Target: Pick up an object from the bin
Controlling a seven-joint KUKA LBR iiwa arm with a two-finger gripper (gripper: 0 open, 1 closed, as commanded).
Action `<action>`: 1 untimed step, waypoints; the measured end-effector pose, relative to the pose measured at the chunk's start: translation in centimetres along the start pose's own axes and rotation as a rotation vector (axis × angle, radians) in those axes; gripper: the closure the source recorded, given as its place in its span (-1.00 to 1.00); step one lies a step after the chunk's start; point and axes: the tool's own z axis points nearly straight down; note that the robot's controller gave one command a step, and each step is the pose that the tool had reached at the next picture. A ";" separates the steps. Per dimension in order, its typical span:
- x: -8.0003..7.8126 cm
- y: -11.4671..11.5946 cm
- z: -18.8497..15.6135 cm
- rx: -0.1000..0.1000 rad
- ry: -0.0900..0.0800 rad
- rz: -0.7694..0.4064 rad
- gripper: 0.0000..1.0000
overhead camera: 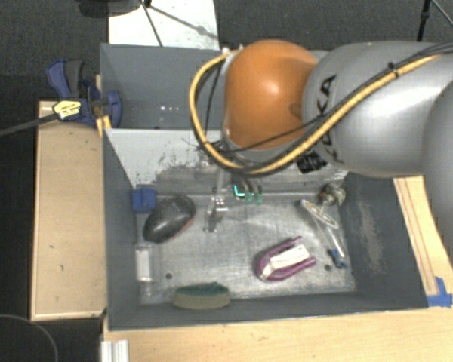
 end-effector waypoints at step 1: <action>-0.8 5.2 13.9 0.001 -0.002 -0.530 -1.00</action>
Offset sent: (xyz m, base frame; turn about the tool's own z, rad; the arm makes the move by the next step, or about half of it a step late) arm 0.0072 0.0523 -0.1393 -0.5310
